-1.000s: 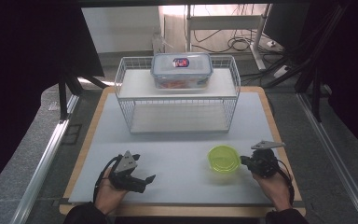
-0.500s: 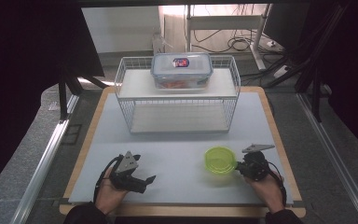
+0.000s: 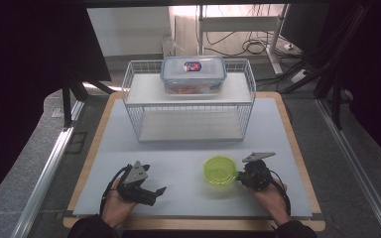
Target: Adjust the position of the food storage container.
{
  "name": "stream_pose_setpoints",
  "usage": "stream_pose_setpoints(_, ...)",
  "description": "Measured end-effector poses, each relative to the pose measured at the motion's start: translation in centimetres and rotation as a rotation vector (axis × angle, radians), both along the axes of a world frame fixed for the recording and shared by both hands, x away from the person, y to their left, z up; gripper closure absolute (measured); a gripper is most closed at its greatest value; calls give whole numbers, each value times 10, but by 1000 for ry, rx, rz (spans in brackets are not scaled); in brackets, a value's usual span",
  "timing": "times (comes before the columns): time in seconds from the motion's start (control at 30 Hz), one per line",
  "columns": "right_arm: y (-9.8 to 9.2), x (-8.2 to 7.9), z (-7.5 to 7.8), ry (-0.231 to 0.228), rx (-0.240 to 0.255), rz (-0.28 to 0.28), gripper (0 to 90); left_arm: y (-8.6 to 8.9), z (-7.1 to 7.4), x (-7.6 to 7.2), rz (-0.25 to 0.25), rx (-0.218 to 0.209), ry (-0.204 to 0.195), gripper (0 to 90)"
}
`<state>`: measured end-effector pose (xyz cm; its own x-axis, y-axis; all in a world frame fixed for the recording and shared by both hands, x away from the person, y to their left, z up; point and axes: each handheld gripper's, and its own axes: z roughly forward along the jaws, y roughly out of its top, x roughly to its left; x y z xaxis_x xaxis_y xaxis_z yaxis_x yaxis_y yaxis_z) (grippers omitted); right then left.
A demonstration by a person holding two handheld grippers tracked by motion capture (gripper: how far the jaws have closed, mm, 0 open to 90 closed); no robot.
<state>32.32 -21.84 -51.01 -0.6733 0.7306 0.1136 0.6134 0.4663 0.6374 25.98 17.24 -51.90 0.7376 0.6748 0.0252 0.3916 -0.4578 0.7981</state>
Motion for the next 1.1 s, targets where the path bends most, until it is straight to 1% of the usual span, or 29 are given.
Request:
stream_pose_setpoints(0.17, 14, 4, -2, -5, -2, 28, 895, -1, -1, 0, -5, 3, 4, 54)
stream_pose_setpoints(0.3, 25, 6, -4, -6, -15, 42, 892, -2, -1, 0, -11, 5, 8, 54)
stream_pose_setpoints(0.43, 32, 7, -4, -14, -15, 57, 893, -3, -1, 0, -14, 7, 7, 54)
stream_pose_setpoints(0.57, 39, 7, -7, -17, -33, 75, 892, -4, -3, 0, -24, 8, 18, 53)
stream_pose_setpoints(0.7, 45, 7, -8, -21, -37, 84, 894, -6, -4, 1, -29, 12, 28, 53)
stream_pose_setpoints(0.73, 47, 7, -8, -28, -40, 85, 894, -5, -4, 1, -28, 13, 28, 52)
stream_pose_setpoints(0.77, 49, 7, -7, -31, -38, 88, 894, -5, -4, 1, -22, 11, 28, 53)
stream_pose_setpoints(0.8, 51, 7, -7, -30, -35, 88, 894, -5, -4, 2, -27, 8, 30, 53)
stream_pose_setpoints(0.97, 62, 9, -10, -31, -47, 104, 894, -5, -4, 1, -26, 13, 19, 53)
stream_pose_setpoints(1.03, 65, 10, -10, -33, -40, 106, 894, -5, -4, 1, -27, 14, 22, 53)
stream_pose_setpoints(1.1, 68, 11, -10, -38, -51, 111, 882, -5, -4, 1, -25, 17, 18, 53)
